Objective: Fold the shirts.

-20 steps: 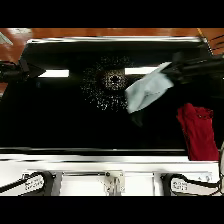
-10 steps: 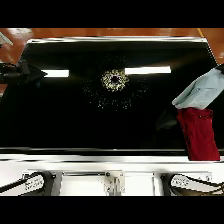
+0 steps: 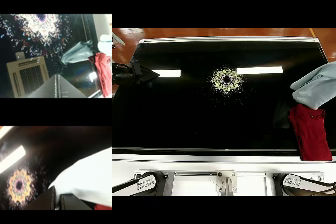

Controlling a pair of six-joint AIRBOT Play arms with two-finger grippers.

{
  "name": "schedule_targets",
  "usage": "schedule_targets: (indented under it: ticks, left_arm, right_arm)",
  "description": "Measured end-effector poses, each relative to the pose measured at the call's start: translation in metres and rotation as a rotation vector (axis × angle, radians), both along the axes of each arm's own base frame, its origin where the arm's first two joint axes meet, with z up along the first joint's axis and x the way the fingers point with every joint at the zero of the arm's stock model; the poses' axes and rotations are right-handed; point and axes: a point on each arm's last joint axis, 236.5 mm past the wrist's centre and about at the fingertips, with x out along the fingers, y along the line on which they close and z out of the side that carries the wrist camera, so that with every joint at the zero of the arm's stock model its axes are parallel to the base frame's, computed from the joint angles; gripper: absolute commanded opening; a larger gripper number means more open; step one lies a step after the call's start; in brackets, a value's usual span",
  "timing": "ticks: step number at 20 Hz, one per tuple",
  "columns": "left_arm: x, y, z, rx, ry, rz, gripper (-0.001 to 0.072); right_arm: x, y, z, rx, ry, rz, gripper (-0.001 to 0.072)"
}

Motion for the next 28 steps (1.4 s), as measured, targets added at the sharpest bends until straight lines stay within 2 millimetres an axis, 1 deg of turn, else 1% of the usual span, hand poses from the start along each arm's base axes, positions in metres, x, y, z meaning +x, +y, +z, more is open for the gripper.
schedule_targets:
  ticks: [2, 3, 4, 6, 7, 9, 11, 12, 14, 16, 18, 20, 22, 23, 24, 25, 26, 27, 28]
  left_arm:
    - [0.0, 0.0, 0.0, 0.0, 0.0, -0.001, 0.004]
    - [0.0, 0.0, 0.0, 0.0, 0.001, 0.0, 0.004]
    - [0.0, 0.0, 0.0, 0.0, 0.001, 0.0, 0.004]
    - [0.0, 0.0, 0.0, 0.0, 0.001, -0.001, 0.004]
    - [0.0, 0.0, 0.0, 0.0, 0.001, 0.0, 0.004]
    - [0.0, 0.0, 0.0, -0.001, 0.002, -0.001, 0.004]
    - [0.0, 0.0, 0.0, -0.001, 0.001, -0.001, 0.004]
    - [0.0, 0.0, 0.0, -0.001, 0.002, -0.001, 0.004]
    - [0.0, 0.0, 0.0, -0.001, 0.001, -0.001, 0.004]
    - [0.0, 0.0, 0.0, 0.002, -0.002, -0.003, 0.004]
    - [0.0, 0.0, 0.0, 0.006, -0.007, -0.007, 0.004]
    - [-0.001, -0.001, 0.0, 0.008, -0.01, -0.011, 0.004]
    - [-0.001, -0.003, 0.0, 0.01, -0.013, -0.017, 0.004]
    - [-0.001, -0.004, 0.0, 0.011, -0.014, -0.022, 0.004]
    - [-0.002, -0.006, 0.0, 0.011, -0.014, -0.027, 0.004]
    - [-0.002, -0.008, 0.0, 0.012, -0.016, -0.032, 0.004]
    - [-0.002, -0.009, 0.0, 0.012, -0.016, -0.035, 0.004]
    - [-0.002, -0.01, 0.0, 0.013, -0.017, -0.038, 0.004]
    - [-0.002, -0.011, 0.0, 0.012, -0.018, -0.04, 0.004]
  right_arm:
    - [0.001, -0.002, 0.001, -0.031, -0.009, 0.01, 0.0061]
    - [-0.003, -0.004, -0.004, -0.049, 0.015, 0.015, 0.0061]
    - [-0.008, -0.005, -0.011, -0.064, 0.053, 0.023, 0.006]
    - [-0.027, -0.008, -0.032, -0.091, 0.17, 0.038, 0.006]
    - [-0.04, -0.009, -0.043, -0.098, 0.241, 0.038, 0.006]
    - [-0.075, -0.017, -0.068, -0.108, 0.427, 0.01, 0.006]
    - [-0.102, -0.034, -0.083, -0.141, 0.555, -0.057, 0.006]
    - [-0.115, -0.039, -0.088, -0.147, 0.611, -0.091, 0.006]
    - [-0.136, -0.046, -0.099, -0.145, 0.694, -0.148, 0.006]
    - [-0.156, -0.044, -0.118, -0.122, 0.783, -0.181, 0.006]
    - [-0.181, -0.041, -0.143, -0.101, 0.887, -0.206, 0.006]
    - [-0.211, -0.036, -0.167, -0.09, 0.996, -0.227, 0.006]
    - [-0.246, -0.028, -0.19, -0.067, 1.111, -0.253, 0.0061]
    - [-0.27, -0.022, -0.2, -0.038, 1.191, -0.27, 0.0061]
    - [-0.288, -0.016, -0.207, -0.013, 1.246, -0.292, 0.0062]
    - [-0.303, -0.013, -0.216, 0.008, 1.287, -0.323, 0.0082]
    - [-0.311, -0.012, -0.224, 0.02, 1.305, -0.354, 0.0086]
    - [-0.32, -0.01, -0.232, 0.032, 1.327, -0.382, 0.0107]
    - [-0.326, -0.009, -0.239, 0.04, 1.339, -0.406, 0.0462]
